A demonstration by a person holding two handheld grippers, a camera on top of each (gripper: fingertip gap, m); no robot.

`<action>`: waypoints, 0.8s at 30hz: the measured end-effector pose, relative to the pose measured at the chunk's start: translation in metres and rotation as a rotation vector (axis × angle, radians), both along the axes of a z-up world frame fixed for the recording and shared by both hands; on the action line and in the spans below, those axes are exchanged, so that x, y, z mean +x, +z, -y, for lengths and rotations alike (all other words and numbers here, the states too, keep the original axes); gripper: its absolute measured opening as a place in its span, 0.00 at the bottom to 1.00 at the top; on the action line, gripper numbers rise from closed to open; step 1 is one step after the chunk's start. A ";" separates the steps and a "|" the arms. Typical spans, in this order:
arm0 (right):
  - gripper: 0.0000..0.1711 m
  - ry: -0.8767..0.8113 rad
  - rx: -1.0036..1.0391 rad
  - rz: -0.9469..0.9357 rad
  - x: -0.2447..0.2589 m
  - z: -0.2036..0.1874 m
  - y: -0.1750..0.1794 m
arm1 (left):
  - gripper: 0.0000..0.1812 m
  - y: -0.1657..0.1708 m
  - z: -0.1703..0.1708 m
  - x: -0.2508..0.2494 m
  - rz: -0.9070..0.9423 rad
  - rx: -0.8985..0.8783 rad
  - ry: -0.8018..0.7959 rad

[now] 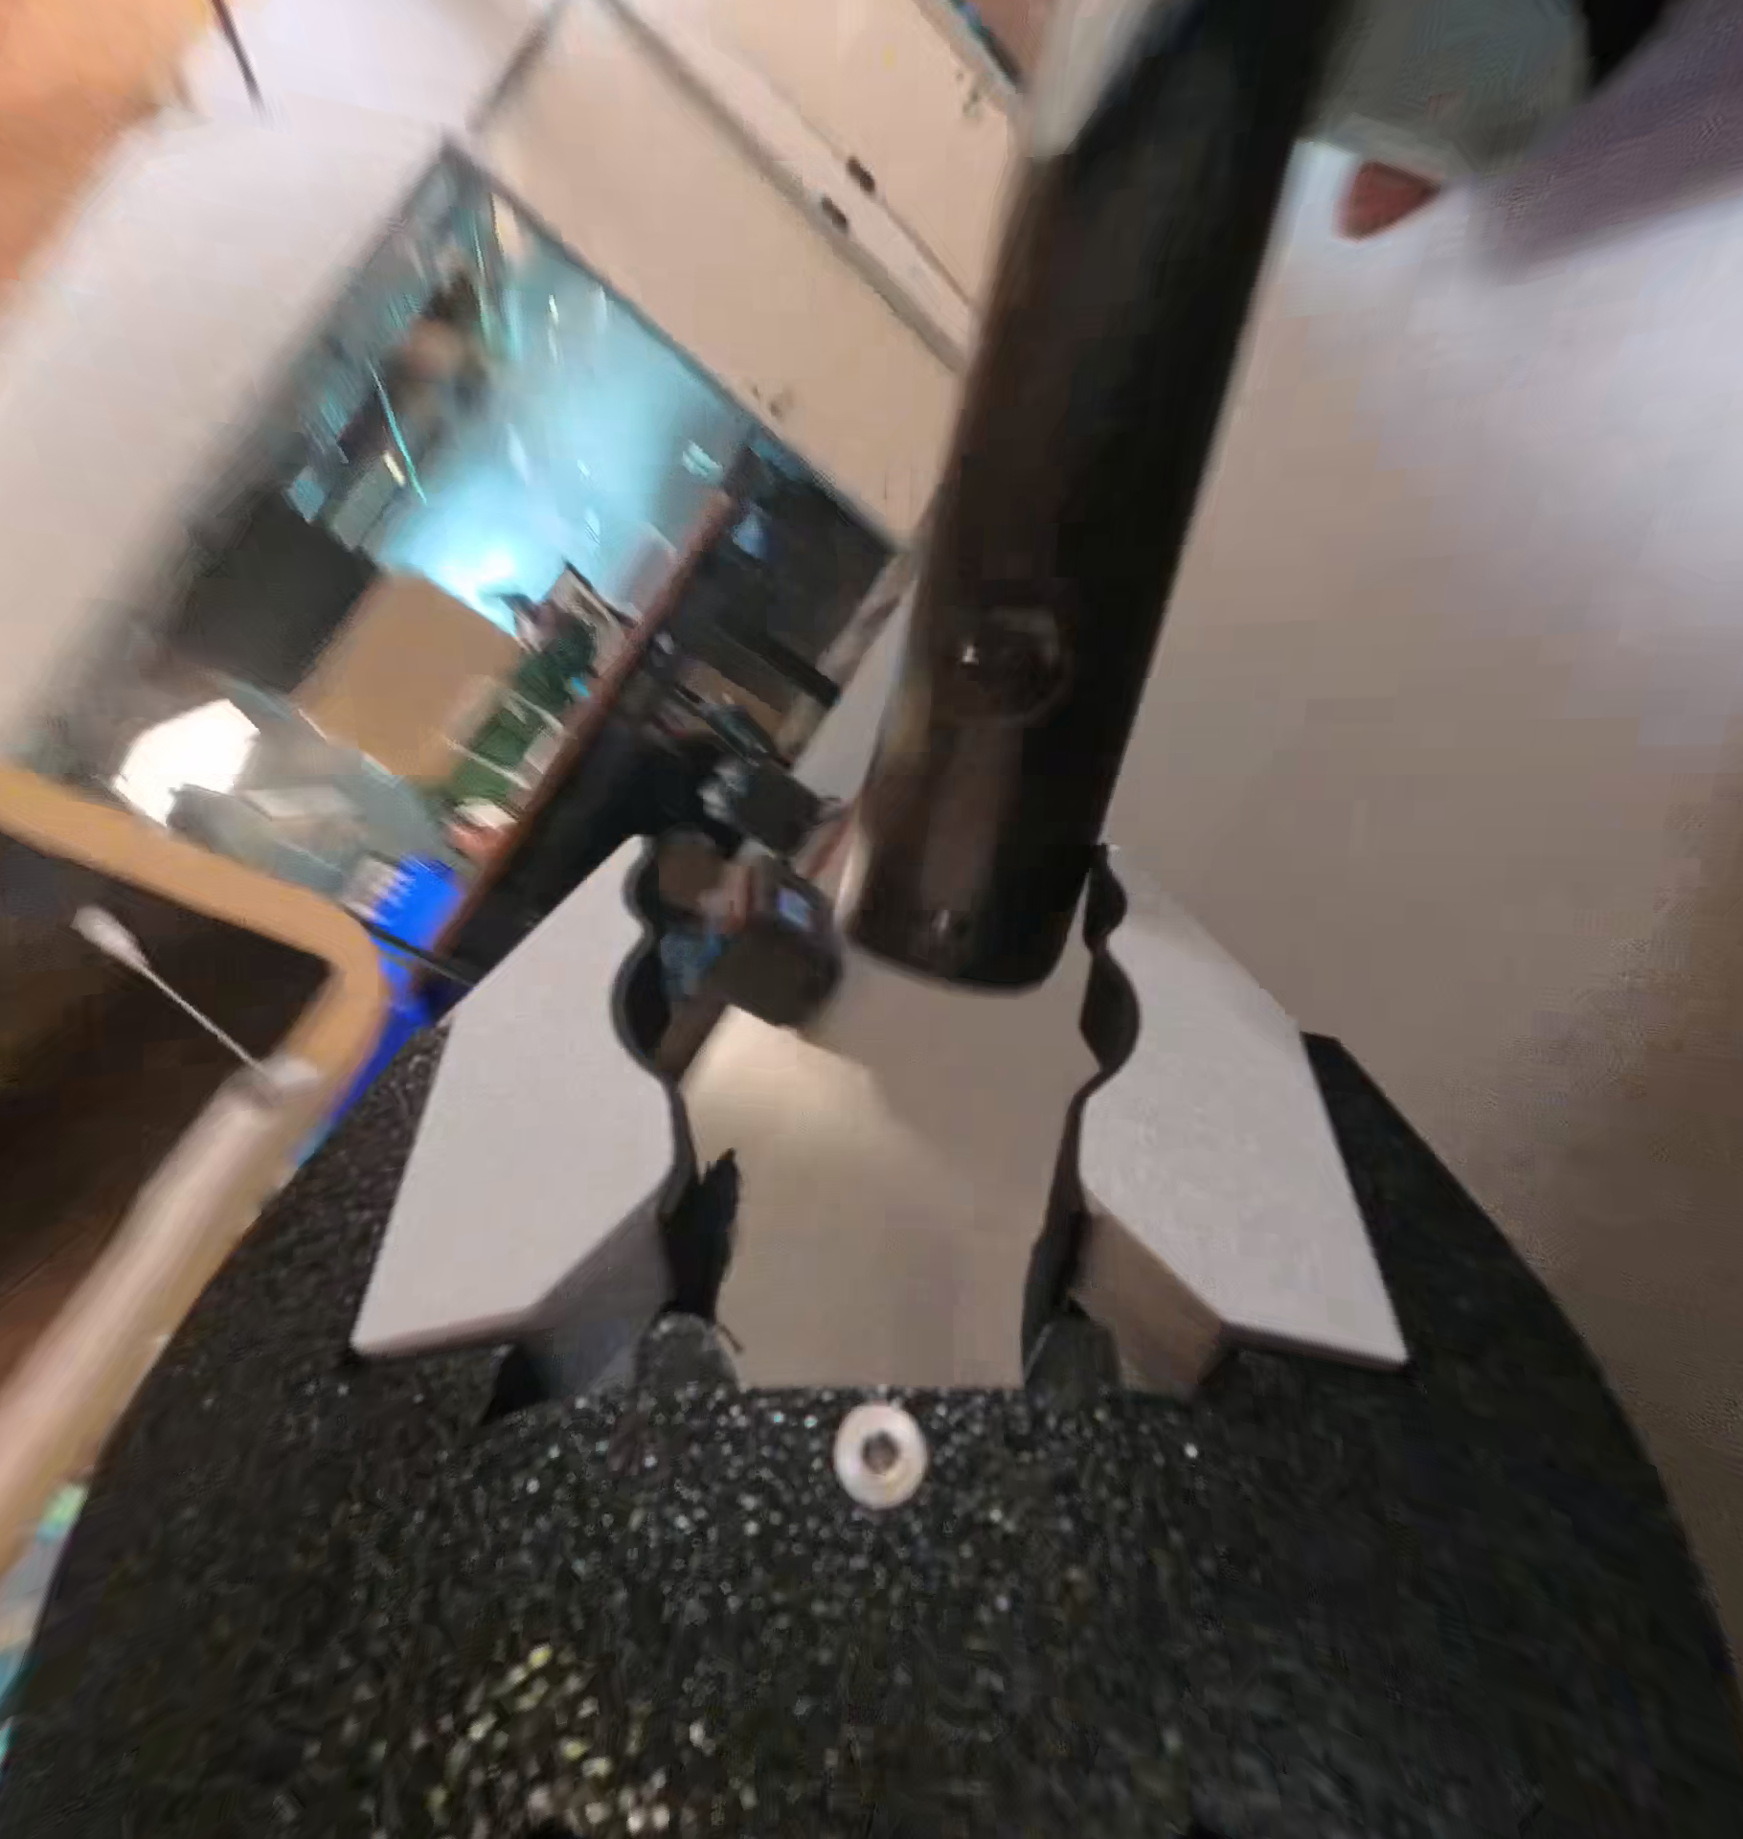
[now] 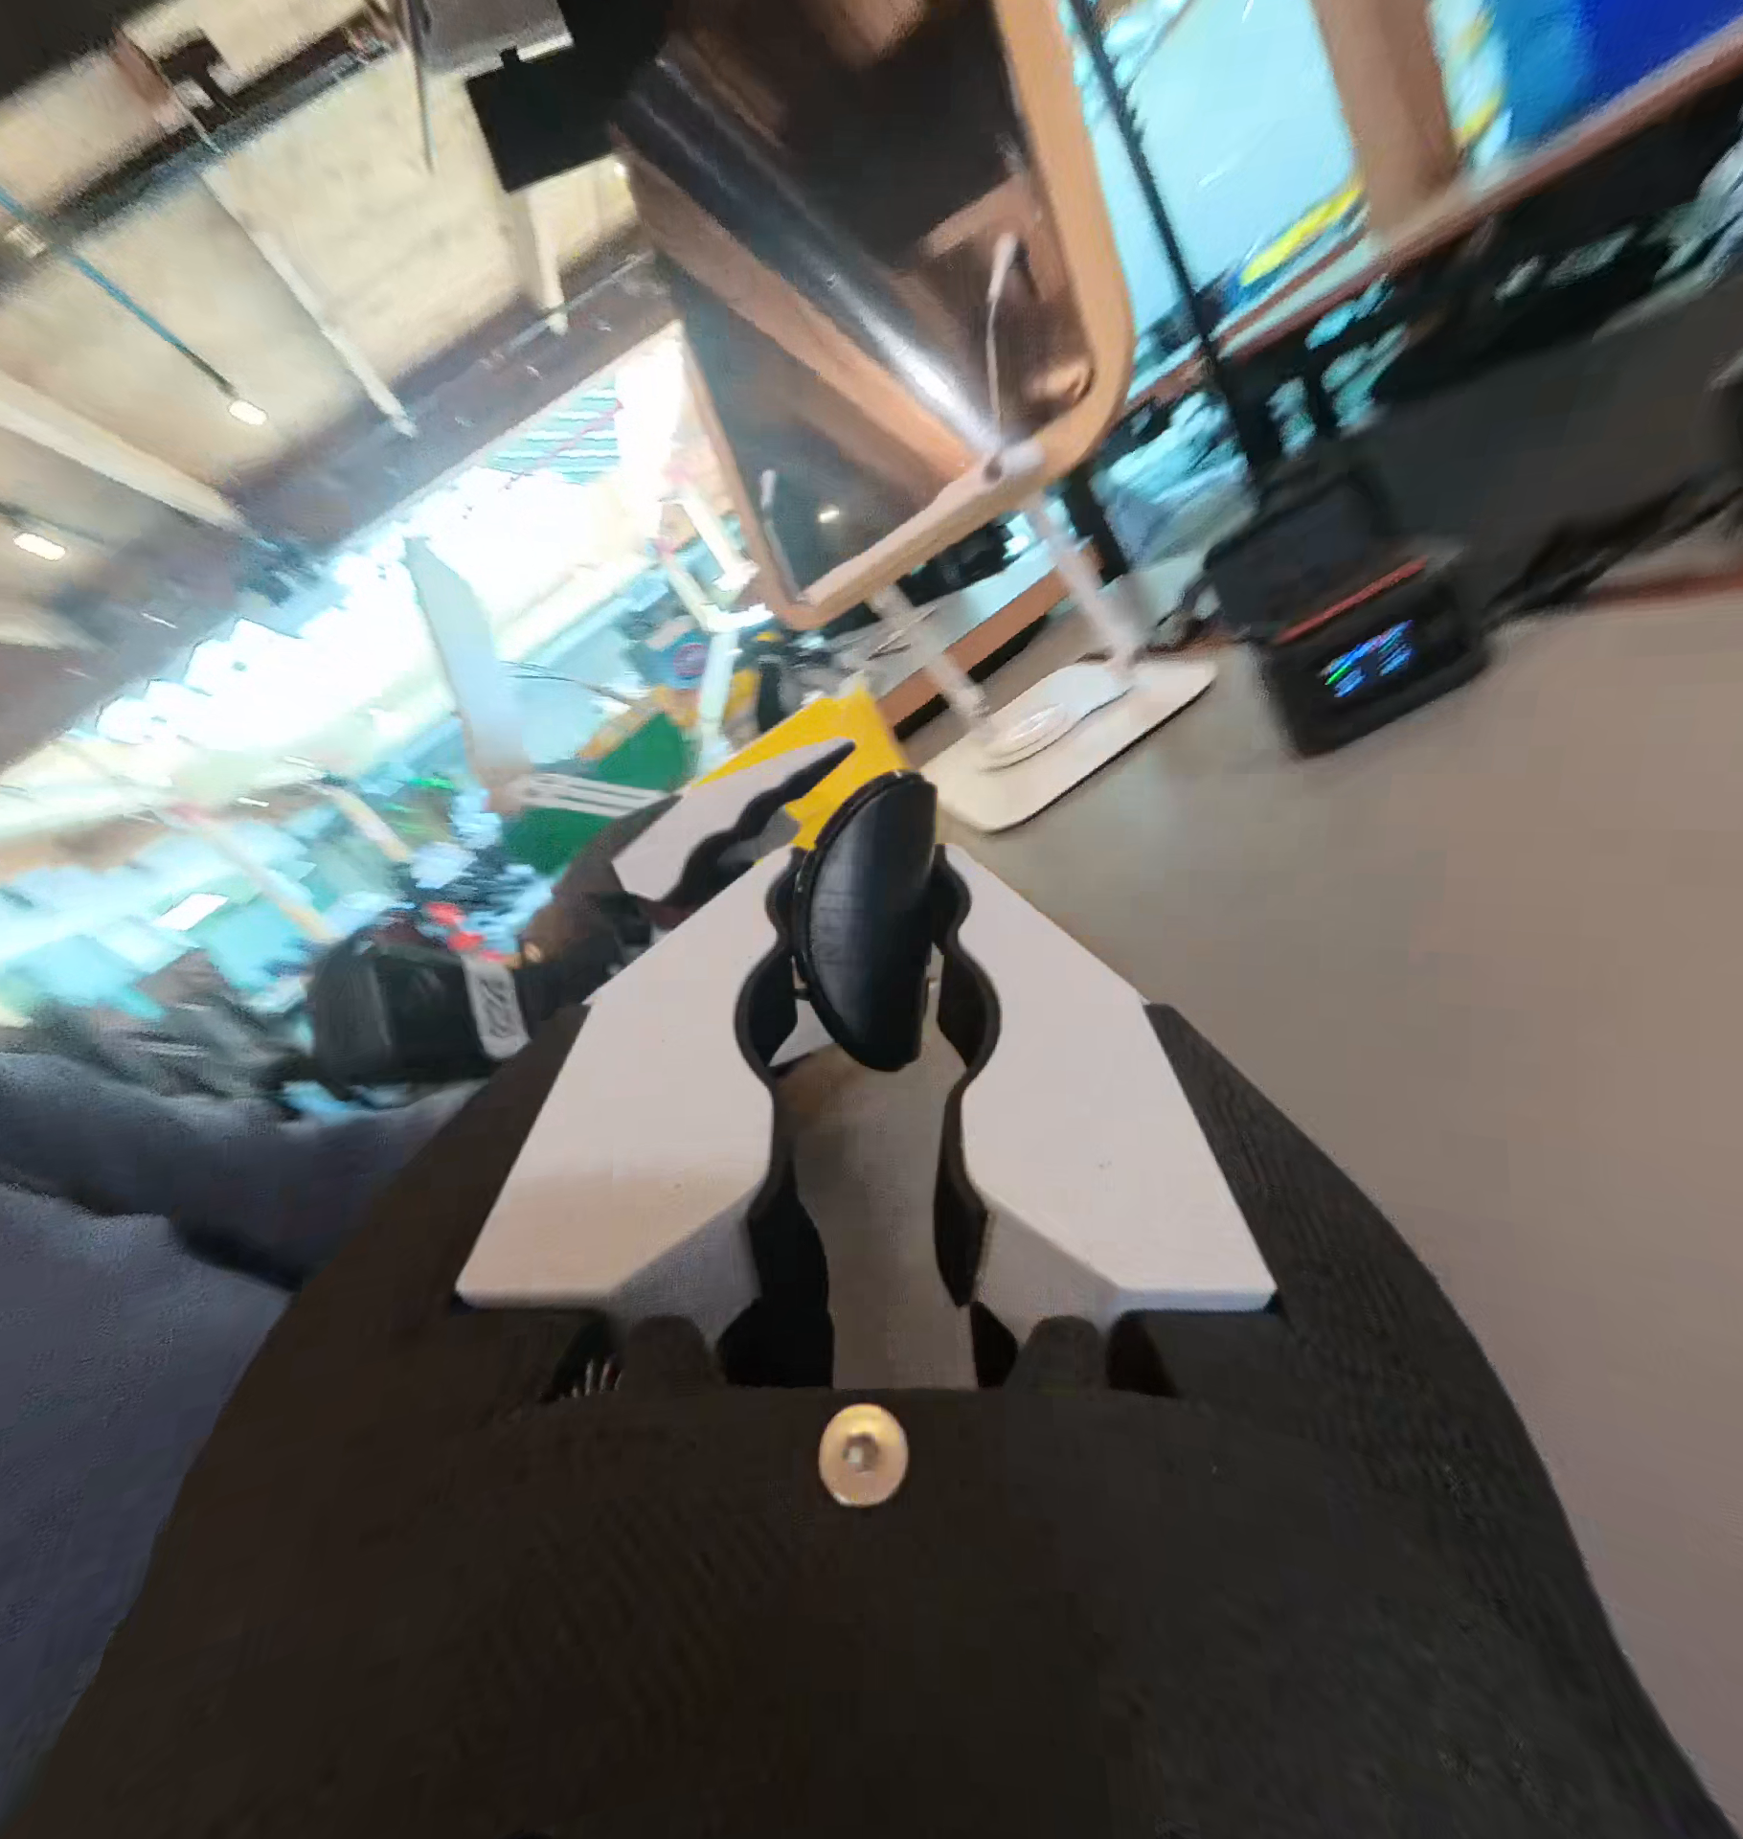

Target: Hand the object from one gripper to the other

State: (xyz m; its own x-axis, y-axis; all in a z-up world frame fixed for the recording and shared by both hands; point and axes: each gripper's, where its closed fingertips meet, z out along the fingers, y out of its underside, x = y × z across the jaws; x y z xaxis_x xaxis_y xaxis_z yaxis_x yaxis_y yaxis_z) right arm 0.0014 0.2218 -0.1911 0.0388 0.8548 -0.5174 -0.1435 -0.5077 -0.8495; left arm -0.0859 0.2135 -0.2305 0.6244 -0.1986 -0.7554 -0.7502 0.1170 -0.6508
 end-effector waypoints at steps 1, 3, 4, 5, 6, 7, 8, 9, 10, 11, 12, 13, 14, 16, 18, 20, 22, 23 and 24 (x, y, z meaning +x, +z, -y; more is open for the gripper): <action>0.13 -0.064 0.082 0.016 0.003 -0.005 0.003 | 0.44 -0.001 -0.002 -0.006 0.134 -0.056 -0.006; 0.13 -0.190 0.284 0.063 0.010 -0.011 0.010 | 0.41 -0.004 -0.004 -0.011 0.418 -0.187 -0.055; 0.13 -0.246 0.394 0.093 0.013 -0.012 0.013 | 0.37 -0.004 -0.004 -0.011 0.571 -0.256 -0.091; 0.13 -0.295 0.501 0.124 0.014 -0.011 0.017 | 0.33 -0.003 -0.003 -0.009 0.726 -0.332 -0.143; 0.13 -0.341 0.614 0.152 0.014 -0.008 0.020 | 0.30 -0.002 -0.001 -0.005 0.888 -0.406 -0.205; 0.13 -0.387 0.741 0.179 0.014 -0.003 0.024 | 0.27 0.002 0.002 0.001 1.049 -0.490 -0.294; 0.13 -0.429 0.881 0.211 0.012 0.003 0.027 | 0.28 0.006 0.006 0.008 1.212 -0.580 -0.390; 0.13 -0.464 1.035 0.247 0.008 0.012 0.029 | 0.32 0.010 0.008 0.012 1.378 -0.666 -0.470; 0.13 -0.495 1.200 0.286 0.004 0.021 0.029 | 0.39 0.016 0.010 0.015 1.534 -0.742 -0.556; 0.13 -0.522 1.368 0.326 -0.001 0.032 0.027 | 0.45 0.018 0.011 0.015 1.662 -0.802 -0.612; 0.13 -0.538 1.538 0.363 -0.007 0.042 0.023 | 0.47 0.017 0.013 0.019 1.679 -0.831 -0.636; 0.13 -0.544 1.707 0.395 -0.014 0.053 0.017 | 0.49 0.014 0.014 0.024 1.682 -0.868 -0.635; 0.13 -0.538 1.862 0.420 -0.021 0.063 0.010 | 0.51 0.016 0.018 0.030 1.705 -0.907 -0.672; 0.13 -0.486 2.086 0.439 -0.032 0.080 -0.007 | 0.52 0.020 0.023 0.039 1.751 -0.956 -0.733; 0.13 -0.414 2.167 0.452 -0.039 0.088 -0.020 | 0.47 0.016 0.029 0.049 1.725 -1.004 -0.745; 0.13 -0.380 2.215 0.461 -0.043 0.091 -0.028 | 0.33 0.015 0.034 0.056 1.681 -1.024 -0.765; 0.13 -0.354 2.248 0.468 -0.045 0.094 -0.034 | 0.17 0.014 0.035 0.058 1.646 -1.013 -0.759; 0.13 -0.330 2.236 0.469 -0.045 0.095 -0.037 | 0.17 0.012 0.035 0.058 1.631 -1.009 -0.749; 0.14 -0.278 2.197 0.466 -0.045 0.095 -0.042 | 0.16 0.012 0.035 0.058 1.622 -0.994 -0.743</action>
State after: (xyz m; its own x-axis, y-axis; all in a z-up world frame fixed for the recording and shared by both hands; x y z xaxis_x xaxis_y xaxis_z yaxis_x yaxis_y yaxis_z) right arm -0.0434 0.1267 -0.2330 0.0190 -0.1370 0.9904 0.2893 0.9490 0.1257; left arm -0.0283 0.1789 -0.2185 0.0960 -0.5883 0.8029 0.4787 -0.6800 -0.5554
